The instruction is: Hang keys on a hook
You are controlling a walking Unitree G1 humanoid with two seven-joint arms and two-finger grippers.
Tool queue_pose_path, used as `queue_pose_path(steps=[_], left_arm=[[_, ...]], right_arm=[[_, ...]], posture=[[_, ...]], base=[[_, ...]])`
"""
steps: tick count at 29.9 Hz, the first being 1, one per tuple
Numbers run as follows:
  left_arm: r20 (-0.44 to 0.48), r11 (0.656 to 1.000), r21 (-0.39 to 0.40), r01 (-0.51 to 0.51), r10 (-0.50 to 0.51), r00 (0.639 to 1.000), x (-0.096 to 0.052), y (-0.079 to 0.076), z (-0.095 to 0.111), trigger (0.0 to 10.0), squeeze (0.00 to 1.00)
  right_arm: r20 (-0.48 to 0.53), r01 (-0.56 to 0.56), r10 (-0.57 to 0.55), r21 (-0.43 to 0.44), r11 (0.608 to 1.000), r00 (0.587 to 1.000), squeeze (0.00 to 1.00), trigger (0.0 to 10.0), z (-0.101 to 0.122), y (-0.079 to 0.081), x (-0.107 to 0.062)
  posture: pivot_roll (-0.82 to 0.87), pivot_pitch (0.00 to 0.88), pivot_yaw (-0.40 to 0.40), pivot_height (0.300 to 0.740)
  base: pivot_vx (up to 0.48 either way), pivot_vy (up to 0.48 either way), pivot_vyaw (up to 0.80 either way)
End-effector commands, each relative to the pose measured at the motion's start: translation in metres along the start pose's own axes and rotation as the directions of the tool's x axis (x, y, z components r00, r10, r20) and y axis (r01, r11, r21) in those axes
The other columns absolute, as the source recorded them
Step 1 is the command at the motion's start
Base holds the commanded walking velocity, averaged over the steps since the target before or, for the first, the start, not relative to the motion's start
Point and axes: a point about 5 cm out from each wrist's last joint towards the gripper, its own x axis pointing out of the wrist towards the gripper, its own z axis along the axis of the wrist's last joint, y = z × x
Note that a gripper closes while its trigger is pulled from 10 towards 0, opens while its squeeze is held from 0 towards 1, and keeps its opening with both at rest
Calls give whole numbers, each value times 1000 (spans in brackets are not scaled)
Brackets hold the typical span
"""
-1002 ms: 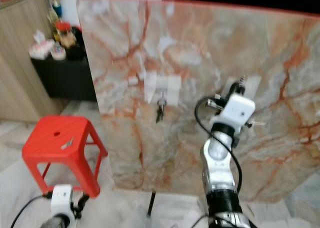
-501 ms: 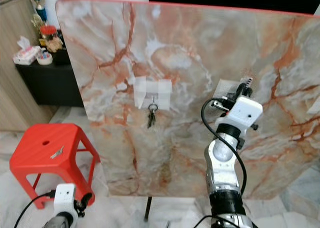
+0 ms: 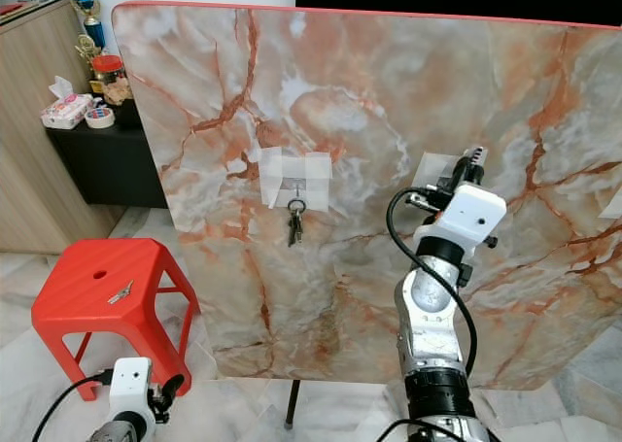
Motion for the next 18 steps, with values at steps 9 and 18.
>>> queue_pose_path(steps=[9,18], left_arm=[[16,1000,-6,0,0,1000,1,0,3,10000,0],[11,1000,-6,-3,3,1000,1,-1,3,10000,0]], right_arm=[[110,-63,69,-58,996,991,0,10000,20,11,1],[92,-61,68,-77,995,993,0,10000,17,11,2]], posture=[[58,0,-57,740],[61,0,-58,740]], base=[[0,0,0],[0,0,0]])
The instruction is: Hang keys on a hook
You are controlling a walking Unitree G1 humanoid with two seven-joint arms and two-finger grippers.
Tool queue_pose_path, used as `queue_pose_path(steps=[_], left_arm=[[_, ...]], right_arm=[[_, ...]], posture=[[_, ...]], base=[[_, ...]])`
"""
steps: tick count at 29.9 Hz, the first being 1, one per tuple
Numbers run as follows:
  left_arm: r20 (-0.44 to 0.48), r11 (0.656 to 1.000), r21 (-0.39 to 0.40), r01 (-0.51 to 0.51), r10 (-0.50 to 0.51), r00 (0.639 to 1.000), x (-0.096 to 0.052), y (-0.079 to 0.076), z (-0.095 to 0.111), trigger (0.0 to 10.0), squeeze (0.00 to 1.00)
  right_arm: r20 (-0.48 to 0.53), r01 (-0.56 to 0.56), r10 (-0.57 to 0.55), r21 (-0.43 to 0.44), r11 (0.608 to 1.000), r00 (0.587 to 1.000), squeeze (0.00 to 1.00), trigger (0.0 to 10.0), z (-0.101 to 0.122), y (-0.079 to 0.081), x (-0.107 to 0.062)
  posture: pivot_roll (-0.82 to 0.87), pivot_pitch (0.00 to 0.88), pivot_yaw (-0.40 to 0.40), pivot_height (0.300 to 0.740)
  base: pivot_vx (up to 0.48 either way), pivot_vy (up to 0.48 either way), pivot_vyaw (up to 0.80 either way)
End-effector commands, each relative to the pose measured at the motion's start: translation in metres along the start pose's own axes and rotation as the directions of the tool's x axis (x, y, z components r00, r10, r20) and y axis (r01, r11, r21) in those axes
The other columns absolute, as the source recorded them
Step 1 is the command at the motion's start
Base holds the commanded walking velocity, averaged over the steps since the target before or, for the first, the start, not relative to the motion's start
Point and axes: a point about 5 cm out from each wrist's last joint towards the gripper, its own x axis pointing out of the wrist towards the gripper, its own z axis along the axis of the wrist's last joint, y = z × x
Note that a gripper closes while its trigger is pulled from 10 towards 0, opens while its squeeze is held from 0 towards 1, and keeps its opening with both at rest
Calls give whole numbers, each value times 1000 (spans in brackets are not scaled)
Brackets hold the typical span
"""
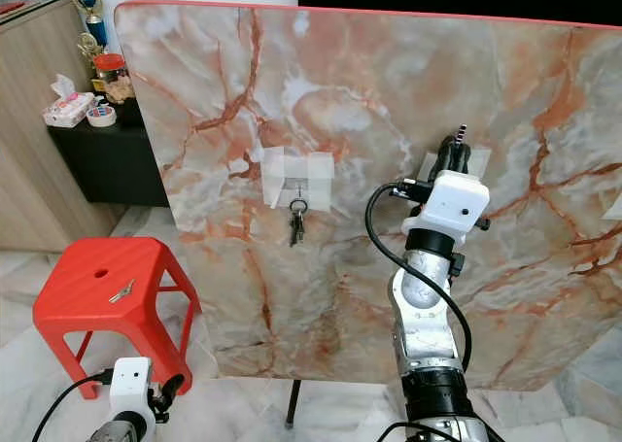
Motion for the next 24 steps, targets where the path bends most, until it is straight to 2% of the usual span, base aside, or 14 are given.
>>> queue_pose_path(steps=[1,9,14,24], left_arm=[[9,1000,-7,-3,3,1000,1,0,2,10000,0],[7,1000,-5,-4,4,1000,1,1,3,10000,0],[3,1000,-4,-4,4,1000,1,2,3,10000,0],[-3,1000,-1,-4,4,1000,1,2,1,10000,0]], right_arm=[[16,7,-7,-17,1000,1000,0,10000,4,-2,4],[-11,59,-60,-61,996,998,0,10000,-2,-9,4],[-16,82,-85,-118,990,996,0,10000,-5,-13,3],[-44,99,-105,-129,987,993,0,10000,-10,-15,0]], posture=[[61,0,-58,740],[62,0,-56,740],[61,0,-54,740],[64,0,-53,740]], base=[[0,0,0],[0,0,0],[0,0,0],[0,0,0]])
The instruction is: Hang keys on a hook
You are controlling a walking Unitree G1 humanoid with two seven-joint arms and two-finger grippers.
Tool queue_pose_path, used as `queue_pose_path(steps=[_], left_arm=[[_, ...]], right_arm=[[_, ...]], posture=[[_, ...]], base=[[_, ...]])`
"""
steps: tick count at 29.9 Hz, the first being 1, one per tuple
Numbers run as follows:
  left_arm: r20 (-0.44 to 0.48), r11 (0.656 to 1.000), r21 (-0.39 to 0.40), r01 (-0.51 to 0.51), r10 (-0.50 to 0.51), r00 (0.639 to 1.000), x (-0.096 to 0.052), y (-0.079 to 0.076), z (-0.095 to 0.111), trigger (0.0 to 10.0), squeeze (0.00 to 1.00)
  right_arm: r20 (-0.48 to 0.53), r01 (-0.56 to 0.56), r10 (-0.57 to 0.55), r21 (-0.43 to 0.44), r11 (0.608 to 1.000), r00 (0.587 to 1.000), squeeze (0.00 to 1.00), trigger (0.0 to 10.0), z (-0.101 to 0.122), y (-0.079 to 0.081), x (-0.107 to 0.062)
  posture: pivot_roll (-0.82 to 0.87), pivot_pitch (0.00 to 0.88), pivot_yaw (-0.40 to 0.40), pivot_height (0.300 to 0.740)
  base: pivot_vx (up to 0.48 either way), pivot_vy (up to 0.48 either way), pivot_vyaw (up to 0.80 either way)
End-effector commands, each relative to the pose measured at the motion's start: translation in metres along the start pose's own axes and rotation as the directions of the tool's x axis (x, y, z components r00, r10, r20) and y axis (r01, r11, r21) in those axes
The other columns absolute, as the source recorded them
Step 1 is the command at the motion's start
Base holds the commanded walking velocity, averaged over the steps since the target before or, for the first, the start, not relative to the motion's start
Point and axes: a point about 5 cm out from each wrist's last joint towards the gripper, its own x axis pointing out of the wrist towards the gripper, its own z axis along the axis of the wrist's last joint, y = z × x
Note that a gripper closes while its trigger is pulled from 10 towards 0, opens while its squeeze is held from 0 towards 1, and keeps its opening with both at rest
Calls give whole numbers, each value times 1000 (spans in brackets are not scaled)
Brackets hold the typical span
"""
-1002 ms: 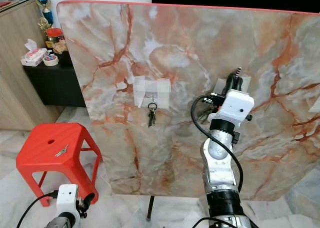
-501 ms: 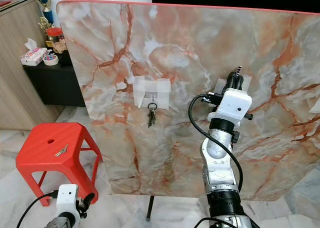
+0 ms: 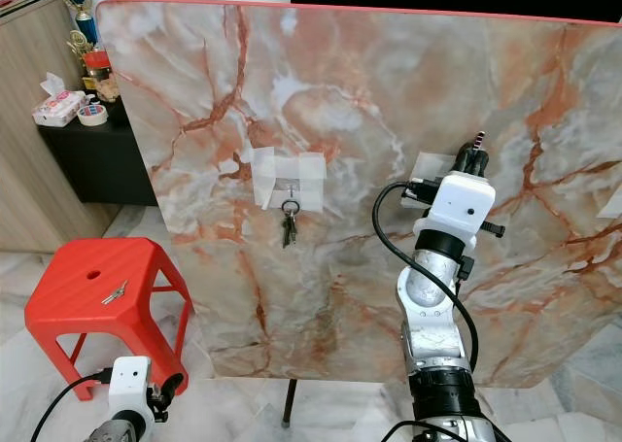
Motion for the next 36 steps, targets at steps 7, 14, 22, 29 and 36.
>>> queue_pose_path(steps=[7,14,22,29,36], left_arm=[[-6,1000,-7,-2,2,1000,1,0,0,10000,0],[-9,1000,-7,-4,3,1000,0,1,-1,10000,0],[-12,1000,-6,-4,4,1000,0,1,-2,10000,0],[-13,1000,-9,-5,5,1000,0,1,-1,10000,0],[-14,1000,-8,-5,5,1000,0,1,-2,10000,0]], right_arm=[[-38,-17,15,-59,998,999,0,10000,-13,-1,-3],[-42,-25,22,-62,998,999,0,10000,-16,0,-1],[-80,-97,105,93,991,991,0,10000,-19,14,-5],[-113,-149,179,231,962,977,0,10000,-26,21,-9],[-145,-219,285,353,910,948,0,10000,-31,35,-18]], posture=[[67,0,-54,740],[65,0,-54,740],[68,0,-54,740],[68,0,-55,740],[68,0,-55,740]], base=[[0,0,0],[0,0,0],[0,0,0],[0,0,0],[0,0,0]])
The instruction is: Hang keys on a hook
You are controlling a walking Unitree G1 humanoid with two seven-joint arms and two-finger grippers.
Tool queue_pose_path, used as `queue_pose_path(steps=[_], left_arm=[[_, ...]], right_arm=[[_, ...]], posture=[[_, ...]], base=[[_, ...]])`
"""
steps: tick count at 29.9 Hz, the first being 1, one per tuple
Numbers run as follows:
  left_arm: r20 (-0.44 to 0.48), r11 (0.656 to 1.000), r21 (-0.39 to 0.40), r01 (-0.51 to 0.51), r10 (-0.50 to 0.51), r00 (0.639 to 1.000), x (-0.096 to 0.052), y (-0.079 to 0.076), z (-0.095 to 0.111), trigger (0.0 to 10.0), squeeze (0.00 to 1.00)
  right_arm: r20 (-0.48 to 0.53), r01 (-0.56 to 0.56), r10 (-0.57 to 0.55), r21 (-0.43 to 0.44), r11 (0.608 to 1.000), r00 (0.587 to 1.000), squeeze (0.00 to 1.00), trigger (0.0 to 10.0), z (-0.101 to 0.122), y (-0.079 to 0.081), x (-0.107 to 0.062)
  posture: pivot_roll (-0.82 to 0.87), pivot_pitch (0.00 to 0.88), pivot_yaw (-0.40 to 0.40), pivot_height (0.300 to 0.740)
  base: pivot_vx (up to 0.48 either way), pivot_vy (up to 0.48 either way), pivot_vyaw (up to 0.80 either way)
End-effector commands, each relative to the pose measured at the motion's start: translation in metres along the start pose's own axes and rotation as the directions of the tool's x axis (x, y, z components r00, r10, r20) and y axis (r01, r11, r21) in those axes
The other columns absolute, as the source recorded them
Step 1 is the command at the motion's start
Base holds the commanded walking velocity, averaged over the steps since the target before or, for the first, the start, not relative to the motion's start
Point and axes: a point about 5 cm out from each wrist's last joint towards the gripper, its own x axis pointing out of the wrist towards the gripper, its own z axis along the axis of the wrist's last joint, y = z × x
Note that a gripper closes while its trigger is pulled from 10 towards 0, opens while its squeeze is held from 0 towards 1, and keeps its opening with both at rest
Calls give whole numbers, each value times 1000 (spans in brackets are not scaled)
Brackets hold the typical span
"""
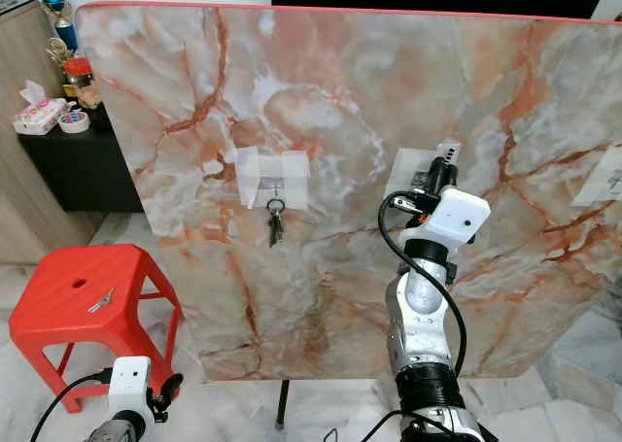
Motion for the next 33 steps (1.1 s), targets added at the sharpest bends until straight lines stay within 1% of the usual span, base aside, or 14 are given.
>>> queue_pose_path(steps=[1,6,9,11,12,13,15,17,18,20,23,25,26,33], left_arm=[[-11,1000,-10,-5,5,1000,0,1,-1,10000,0],[-7,1000,-11,-5,5,1000,0,0,-1,10000,0],[-8,1000,-13,-5,5,1000,-1,1,-2,10000,0],[-8,1000,-13,-4,4,1000,-1,1,-2,10000,0],[-8,1000,-13,-4,4,1000,-1,1,-2,10000,0],[-9,1000,-14,-4,4,1000,-1,1,-2,10000,0],[-9,1000,-15,-4,4,1000,-1,1,-2,10000,0],[-10,1000,-14,-4,4,1000,-1,1,-3,10000,0],[-10,1000,-14,-4,4,1000,-1,1,-3,10000,0],[-10,1000,-15,-4,4,1000,-1,1,-3,10000,0],[-11,1000,-14,-5,4,1000,-2,2,-3,10000,0],[-12,1000,-15,-5,4,1000,-2,2,-4,10000,0],[-11,1000,-15,-4,4,1000,-2,1,-4,10000,0],[-11,1000,-14,-4,4,1000,-2,2,-4,10000,0]], right_arm=[[-80,-69,71,21,997,994,0,10000,-12,14,-4],[-24,11,-12,-25,1000,1000,0,10000,-6,2,-2],[59,74,-65,-166,983,996,0,10000,4,-12,-1],[103,117,-96,-231,966,990,0,10000,9,-19,-2],[103,117,-96,-231,966,990,0,10000,9,-19,-2],[135,133,-95,-310,941,986,0,10000,13,-22,-3],[164,129,-72,-373,919,984,0,10000,15,-23,-6],[180,125,-46,-455,882,983,0,10000,13,-23,-13],[183,127,-46,-462,878,982,0,10000,13,-23,-14],[212,143,-27,-553,821,977,0,10000,12,-24,-22],[219,149,-20,-588,795,976,0,10000,11,-25,-25],[223,153,-10,-636,757,975,0,10000,9,-26,-27],[234,156,7,-669,727,972,0,10000,9,-27,-29],[236,162,26,-739,654,971,0,10000,5,-30,-36]], posture=[[70,0,-56,740],[72,0,-57,740],[68,0,-56,740],[68,0,-56,740],[68,0,-56,740],[67,0,-57,740],[67,0,-57,740],[67,0,-56,740],[67,0,-56,740],[68,0,-56,740],[67,0,-55,740],[69,0,-56,740],[69,0,-56,740],[65,0,-54,740]], base=[[0,0,0],[0,0,0],[0,0,0],[0,0,0],[0,0,0],[0,0,0],[0,0,0],[0,0,0],[0,0,0],[0,0,0],[0,0,0],[0,0,0],[0,0,0],[0,0,0]])
